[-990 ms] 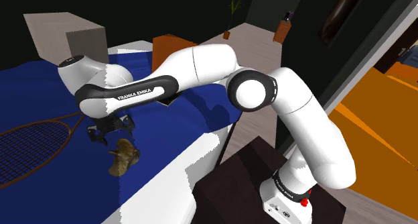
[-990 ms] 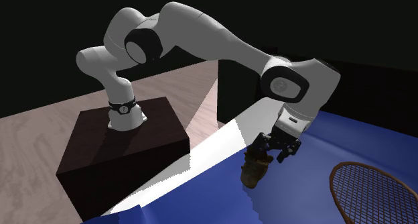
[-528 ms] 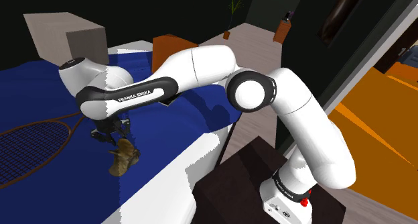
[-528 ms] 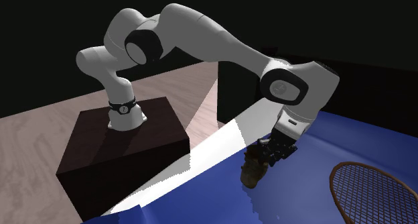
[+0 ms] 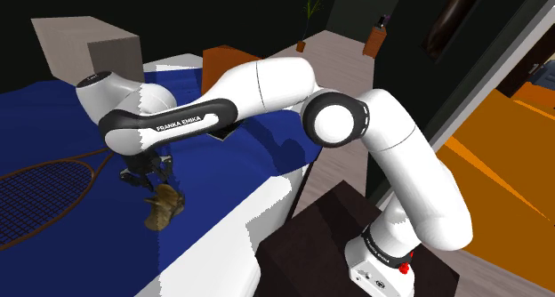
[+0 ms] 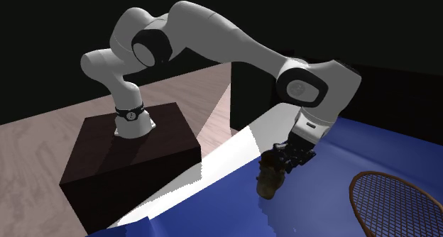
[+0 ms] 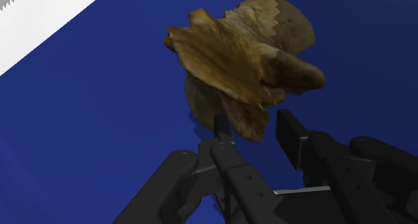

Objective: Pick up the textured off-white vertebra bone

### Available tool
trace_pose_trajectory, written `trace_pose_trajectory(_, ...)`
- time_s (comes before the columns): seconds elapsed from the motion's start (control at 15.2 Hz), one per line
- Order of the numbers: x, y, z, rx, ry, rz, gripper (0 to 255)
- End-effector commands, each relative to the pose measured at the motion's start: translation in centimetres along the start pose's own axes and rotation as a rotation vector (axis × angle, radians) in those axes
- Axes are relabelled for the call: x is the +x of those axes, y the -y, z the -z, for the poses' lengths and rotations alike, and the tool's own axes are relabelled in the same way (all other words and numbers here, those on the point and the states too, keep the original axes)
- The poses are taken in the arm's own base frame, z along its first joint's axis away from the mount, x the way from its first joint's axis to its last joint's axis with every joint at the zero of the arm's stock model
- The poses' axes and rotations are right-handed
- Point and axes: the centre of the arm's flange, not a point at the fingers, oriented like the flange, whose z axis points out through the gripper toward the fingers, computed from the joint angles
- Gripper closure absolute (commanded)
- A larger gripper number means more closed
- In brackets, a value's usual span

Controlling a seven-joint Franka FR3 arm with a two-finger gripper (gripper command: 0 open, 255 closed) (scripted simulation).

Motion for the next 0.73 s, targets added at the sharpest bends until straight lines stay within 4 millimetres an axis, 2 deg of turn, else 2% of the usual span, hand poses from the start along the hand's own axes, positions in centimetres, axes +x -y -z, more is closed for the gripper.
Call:
trace_pose_trajectory(0.0,-0.1,-0.2,1.0,0.000,0.000,0.000,255)
trace_pose_trajectory(0.66,-0.5,-1.6,6.0,0.000,0.000,0.000,255)
